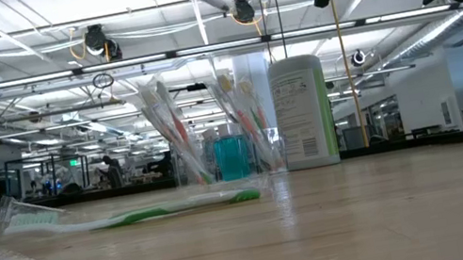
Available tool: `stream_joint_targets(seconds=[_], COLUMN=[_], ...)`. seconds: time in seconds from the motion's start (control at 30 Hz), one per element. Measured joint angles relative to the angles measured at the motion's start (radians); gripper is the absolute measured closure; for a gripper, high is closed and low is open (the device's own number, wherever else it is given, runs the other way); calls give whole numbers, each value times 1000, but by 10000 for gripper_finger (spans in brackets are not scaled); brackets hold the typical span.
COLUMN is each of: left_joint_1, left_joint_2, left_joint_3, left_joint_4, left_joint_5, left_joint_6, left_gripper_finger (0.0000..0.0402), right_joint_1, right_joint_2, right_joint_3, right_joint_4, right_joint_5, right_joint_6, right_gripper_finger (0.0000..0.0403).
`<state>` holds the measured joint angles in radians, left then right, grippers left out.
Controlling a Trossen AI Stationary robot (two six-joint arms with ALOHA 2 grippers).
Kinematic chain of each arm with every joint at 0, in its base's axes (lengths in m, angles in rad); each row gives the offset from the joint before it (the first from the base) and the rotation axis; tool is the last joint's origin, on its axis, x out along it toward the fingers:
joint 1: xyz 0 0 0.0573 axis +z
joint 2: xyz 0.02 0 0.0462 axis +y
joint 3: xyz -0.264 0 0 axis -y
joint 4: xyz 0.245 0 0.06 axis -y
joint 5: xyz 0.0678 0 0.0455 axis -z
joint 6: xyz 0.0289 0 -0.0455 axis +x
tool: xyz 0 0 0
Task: Pick & Place toothbrushing station
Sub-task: Put the violet toothbrush into the transparent organizer
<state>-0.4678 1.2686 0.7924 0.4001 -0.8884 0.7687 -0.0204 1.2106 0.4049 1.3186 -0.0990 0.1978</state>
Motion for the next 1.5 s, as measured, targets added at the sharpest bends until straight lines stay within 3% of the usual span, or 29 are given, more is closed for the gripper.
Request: stream_joint_targets(seconds=[0.2, 0.4, 0.57, 0.73, 0.87, 1.0, 1.5], left_joint_1=[66, 207, 335, 463, 532, 580, 651], left_joint_2=[0, 0, 1, 1, 12, 46, 212], left_joint_3=[227, 386, 396, 377, 366, 362, 363], left_joint_4=[-488, -879, -1041, -1043, -1040, -1054, -1025], left_joint_5=[28, 391, 430, 594, 615, 714, 720], left_joint_6=[-292, -556, -599, -622, -622, -625, -592], left_gripper_finger=[385, 387, 391, 387, 390, 391, 383], right_joint_1=[0, 0, 0, 0, 0, 0, 0], right_joint_2=[0, 0, 0, 0, 0, 0, 0], right_joint_3=[0, 0, 0, 0, 0, 1, 1], right_joint_4=[-3, -3, -3, -3, -3, -6, -12], right_joint_5=[0, 0, 0, 0, 0, 1, 1], right_joint_6=[0, 0, 0, 0, 0, 0, 0], right_gripper_finger=[273, 273, 273, 273, 273, 273, 273])
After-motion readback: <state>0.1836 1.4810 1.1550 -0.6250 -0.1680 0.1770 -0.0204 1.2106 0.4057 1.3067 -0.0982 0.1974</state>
